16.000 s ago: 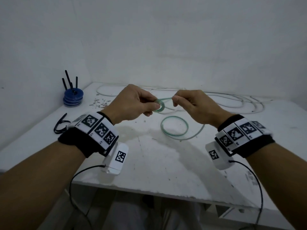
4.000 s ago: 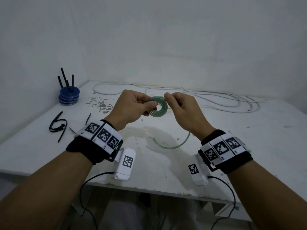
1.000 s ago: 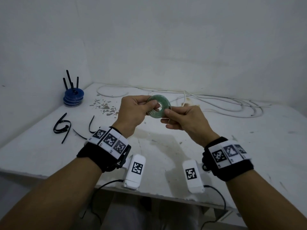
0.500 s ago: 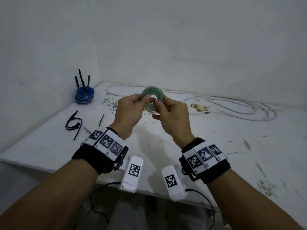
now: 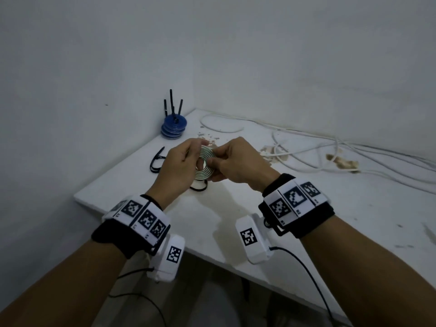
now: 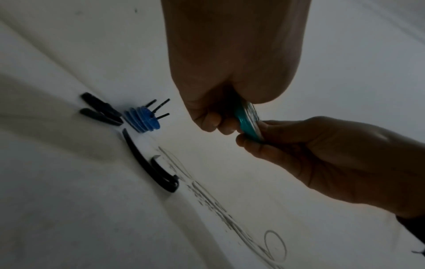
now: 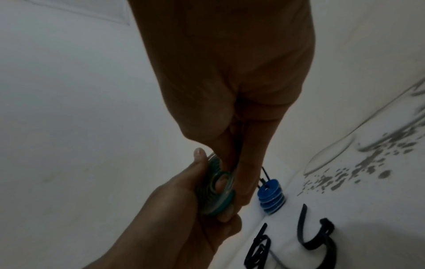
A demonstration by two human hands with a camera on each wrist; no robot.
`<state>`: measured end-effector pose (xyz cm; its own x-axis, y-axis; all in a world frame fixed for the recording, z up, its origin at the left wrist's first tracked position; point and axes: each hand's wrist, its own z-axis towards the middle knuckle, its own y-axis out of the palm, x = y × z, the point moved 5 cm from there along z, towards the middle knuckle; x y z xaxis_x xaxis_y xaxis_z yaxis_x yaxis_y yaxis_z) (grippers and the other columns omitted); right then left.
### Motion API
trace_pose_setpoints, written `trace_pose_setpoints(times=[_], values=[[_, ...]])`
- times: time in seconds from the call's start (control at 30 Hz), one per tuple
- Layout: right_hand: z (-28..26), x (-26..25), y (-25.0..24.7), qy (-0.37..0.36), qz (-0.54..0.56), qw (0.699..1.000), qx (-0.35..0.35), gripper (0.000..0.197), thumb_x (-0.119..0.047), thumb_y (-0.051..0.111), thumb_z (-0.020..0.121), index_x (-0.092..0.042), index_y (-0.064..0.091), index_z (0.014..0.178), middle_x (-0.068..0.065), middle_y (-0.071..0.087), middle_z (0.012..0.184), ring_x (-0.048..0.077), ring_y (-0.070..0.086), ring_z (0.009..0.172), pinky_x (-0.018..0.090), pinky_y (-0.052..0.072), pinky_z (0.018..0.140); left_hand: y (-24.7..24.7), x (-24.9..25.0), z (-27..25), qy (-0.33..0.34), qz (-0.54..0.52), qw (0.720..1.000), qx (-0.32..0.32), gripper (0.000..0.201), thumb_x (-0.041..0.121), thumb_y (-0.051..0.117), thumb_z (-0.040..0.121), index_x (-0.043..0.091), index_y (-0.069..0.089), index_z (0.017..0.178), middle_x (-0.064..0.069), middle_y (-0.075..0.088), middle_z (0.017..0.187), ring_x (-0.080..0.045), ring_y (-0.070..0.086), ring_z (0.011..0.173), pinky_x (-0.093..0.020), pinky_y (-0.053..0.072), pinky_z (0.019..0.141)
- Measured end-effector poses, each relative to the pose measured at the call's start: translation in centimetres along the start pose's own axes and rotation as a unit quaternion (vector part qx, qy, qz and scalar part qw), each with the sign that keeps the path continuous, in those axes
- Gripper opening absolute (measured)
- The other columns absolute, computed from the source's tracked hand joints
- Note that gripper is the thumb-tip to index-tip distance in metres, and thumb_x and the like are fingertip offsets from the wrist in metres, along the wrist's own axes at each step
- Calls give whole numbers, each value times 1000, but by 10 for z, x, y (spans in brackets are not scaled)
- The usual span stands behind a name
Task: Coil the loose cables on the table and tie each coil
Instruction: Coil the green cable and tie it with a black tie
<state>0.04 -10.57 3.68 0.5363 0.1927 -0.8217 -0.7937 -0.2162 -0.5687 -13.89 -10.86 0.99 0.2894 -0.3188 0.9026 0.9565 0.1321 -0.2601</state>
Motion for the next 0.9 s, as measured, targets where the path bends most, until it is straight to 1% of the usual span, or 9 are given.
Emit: trace_pose_setpoints(times=[0.1,0.2,0.33,0.37,0.43,0.53,0.7,0.8,0.9], values=[[13,-4,14,7,29,999,-15,14,-7,63,94,-3,76,100,14,77,88,20,76,75,35,62,78,-12,-13,6,-17,-22,999,27,31,27,42,106,14,70,106,16,64,67,5,58,66,-12,47,62],[22,-4,23,2,97,995,-22,16,-8,65,94,-1,75,105,15,76,88,20,75,74,31,62,75,-21,-23,13,-25,-30,998,55,28,28,46,104,18,72,103,17,61,60,-1,58,64,-18,49,62],[37,7,23,36,168,985,24,36,-33,60,98,0,71,104,17,76,84,25,74,69,33,62,65,-33,-32,22,-21,-23,995,100,27,25,47,104,14,71,98,18,56,55,3,50,56,-10,40,56],[43,13,21,50,134,989,34,39,-38,56,99,-1,70,102,16,75,84,27,73,68,35,62,63,-36,-34,24,-21,-15,994,105,28,26,47,104,13,71,97,19,57,55,4,50,56,-8,39,56],[57,23,24,24,-74,997,-1,36,-38,55,99,-7,73,104,8,75,92,21,69,69,33,58,66,-40,-38,26,-23,-5,994,108,28,26,47,104,13,71,93,19,57,55,5,51,57,-8,38,58],[70,35,51,0,-318,939,-132,31,-37,66,92,-16,72,114,-4,62,98,12,57,87,25,44,80,-41,-42,28,-27,10,995,99,28,25,48,103,14,70,91,14,56,59,5,51,56,-9,39,58],[94,41,61,-9,-363,926,-104,18,-23,73,84,-13,77,98,4,73,96,19,66,86,30,55,77,-40,-41,29,-12,23,996,85,28,22,49,103,9,71,92,13,57,60,6,51,55,-7,38,58],[97,49,60,10,-395,913,-106,22,-26,74,83,-10,75,99,7,72,99,22,66,89,35,58,80,-39,-40,30,-11,26,996,81,28,22,49,103,9,71,91,13,58,63,6,52,56,-8,39,60],[91,51,52,23,-368,926,-87,21,-18,67,87,-5,74,102,12,72,100,26,66,93,34,55,79,-36,-37,29,-11,29,997,72,27,23,50,102,12,71,91,14,59,65,6,53,58,-8,39,61]])
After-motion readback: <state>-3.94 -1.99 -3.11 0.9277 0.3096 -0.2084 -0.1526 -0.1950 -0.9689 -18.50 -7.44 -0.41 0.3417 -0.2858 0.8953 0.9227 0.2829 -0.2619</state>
